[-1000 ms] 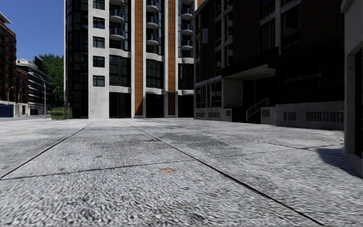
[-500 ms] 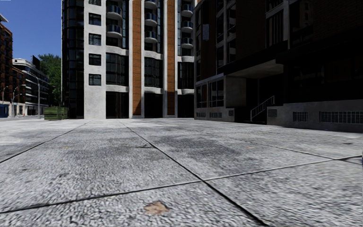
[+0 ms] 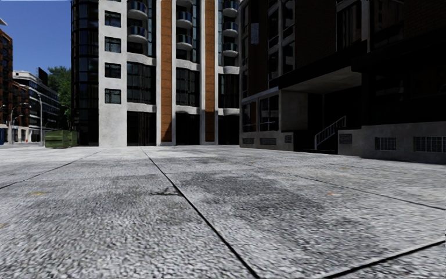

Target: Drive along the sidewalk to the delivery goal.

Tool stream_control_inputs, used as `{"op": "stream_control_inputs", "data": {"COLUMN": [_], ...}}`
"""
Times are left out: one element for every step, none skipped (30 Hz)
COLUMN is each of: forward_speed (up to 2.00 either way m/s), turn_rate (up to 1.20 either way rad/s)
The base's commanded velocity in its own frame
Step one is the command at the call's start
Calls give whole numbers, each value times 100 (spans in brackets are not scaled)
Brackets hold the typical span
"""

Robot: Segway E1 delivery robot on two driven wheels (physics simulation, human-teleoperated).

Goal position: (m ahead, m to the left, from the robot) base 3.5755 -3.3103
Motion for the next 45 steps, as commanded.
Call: {"op": "stream_control_inputs", "data": {"forward_speed": [200,200,200,200,200,200,200,200,200,200,200,200,200,200,176,142,110,82,82,59,54,53,52,52,52,52,51,51,51,51,51,51,72,100,100,121,133,147,161,174,174,184,190,200,200], "turn_rate": [0,0,0,0,0,0,0,0,0,-30,-120,-120,-120,-120,-120,-120,-120,-120,-120,-120,-120,-120,-120,-120,-120,-120,-120,-120,-120,-120,-120,-120,-120,-120,-120,-118,-111,-108,-107,-102,-102,-61,-45,-5,-2]}}
